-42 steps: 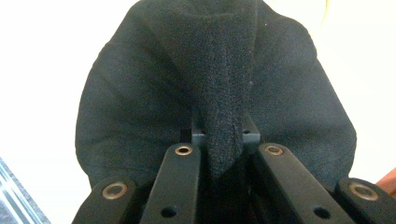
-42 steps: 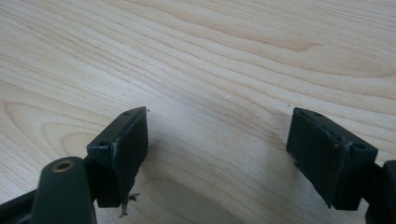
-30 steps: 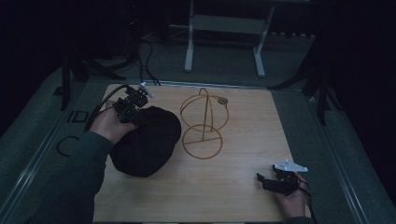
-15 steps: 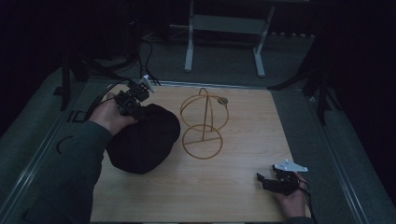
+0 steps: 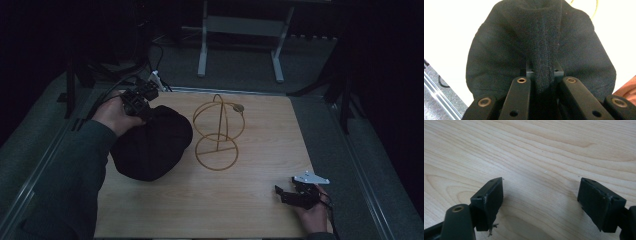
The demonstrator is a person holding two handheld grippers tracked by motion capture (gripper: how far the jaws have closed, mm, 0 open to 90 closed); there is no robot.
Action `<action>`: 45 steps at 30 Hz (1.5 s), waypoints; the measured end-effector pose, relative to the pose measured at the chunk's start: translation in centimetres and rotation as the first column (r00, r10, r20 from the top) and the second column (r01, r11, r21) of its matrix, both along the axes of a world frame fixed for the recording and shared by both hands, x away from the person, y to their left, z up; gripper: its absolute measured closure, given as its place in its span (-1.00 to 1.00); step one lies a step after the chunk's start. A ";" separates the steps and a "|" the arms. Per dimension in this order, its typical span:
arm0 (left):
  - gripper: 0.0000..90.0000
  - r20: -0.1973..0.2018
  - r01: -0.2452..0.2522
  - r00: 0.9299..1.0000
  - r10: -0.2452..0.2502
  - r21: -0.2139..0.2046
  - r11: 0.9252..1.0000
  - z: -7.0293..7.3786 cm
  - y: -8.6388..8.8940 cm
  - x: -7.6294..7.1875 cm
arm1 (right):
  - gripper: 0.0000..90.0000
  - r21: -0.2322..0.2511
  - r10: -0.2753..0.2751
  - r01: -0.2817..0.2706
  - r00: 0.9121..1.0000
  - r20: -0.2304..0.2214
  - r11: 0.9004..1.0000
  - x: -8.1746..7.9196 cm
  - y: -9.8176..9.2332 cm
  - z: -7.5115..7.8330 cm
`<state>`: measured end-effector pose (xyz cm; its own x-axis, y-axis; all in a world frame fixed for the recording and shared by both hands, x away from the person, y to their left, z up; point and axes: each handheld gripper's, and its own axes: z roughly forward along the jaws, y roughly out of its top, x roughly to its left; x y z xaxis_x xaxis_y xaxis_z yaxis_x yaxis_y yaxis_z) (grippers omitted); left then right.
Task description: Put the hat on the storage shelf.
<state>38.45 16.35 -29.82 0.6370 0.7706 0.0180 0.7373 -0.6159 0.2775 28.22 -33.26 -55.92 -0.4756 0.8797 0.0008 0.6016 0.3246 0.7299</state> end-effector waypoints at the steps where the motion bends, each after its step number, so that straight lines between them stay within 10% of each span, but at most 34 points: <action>1: 0.84 0.000 0.000 1.000 0.000 0.001 1.000 0.2 0.1 0.0 | -0.55 0.000 0.000 0.000 1.000 0.000 1.000 0.0 0.0 0.0; 45: 0.84 0.090 -0.076 0.993 0.077 -0.013 0.997 5.3 0.3 2.0 | -0.55 0.000 0.000 0.000 1.000 -0.001 1.000 0.0 0.0 0.0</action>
